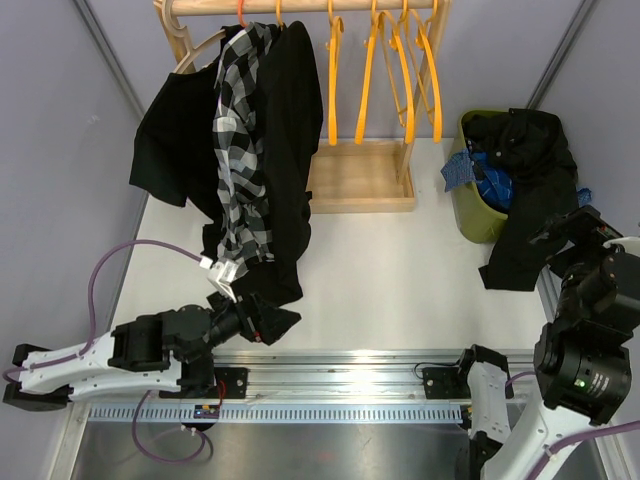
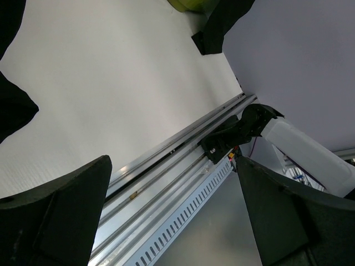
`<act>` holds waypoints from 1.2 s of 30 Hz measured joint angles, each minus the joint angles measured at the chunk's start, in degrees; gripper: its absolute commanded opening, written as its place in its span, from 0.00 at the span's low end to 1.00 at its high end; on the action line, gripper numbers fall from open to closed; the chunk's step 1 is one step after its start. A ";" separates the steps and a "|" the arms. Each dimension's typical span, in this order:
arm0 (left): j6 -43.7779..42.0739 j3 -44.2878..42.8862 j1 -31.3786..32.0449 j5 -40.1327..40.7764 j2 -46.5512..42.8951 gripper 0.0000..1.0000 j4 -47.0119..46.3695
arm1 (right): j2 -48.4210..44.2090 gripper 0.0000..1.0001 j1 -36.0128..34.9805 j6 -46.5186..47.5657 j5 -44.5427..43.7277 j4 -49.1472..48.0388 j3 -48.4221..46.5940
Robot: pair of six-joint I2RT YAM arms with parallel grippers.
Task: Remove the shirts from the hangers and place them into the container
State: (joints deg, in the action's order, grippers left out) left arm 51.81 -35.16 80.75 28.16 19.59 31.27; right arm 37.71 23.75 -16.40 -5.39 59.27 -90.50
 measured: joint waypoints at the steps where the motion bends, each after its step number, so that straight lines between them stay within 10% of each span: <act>1: -0.22 -0.24 0.00 0.00 0.79 0.99 -0.04 | 0.00 0.99 -0.98 0.42 -2.43 -0.57 1.18; 12: -1.31 -1.57 0.00 -0.13 5.60 0.99 -1.44 | 5.73 1.00 -10.69 4.22 20.50 -8.68 6.97; 23: -0.83 -1.31 0.00 0.24 4.00 0.99 -1.38 | 10.71 0.99 -35.01 7.52 31.91 -11.96 6.95; 36: -0.83 -1.31 0.00 1.05 3.96 0.99 -1.20 | 19.61 0.99 -52.70 -7.26 61.13 -34.80 4.17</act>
State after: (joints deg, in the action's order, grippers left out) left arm 50.98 -36.47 80.75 29.21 23.55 30.06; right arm 57.32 -28.95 -23.66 55.75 24.47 -86.32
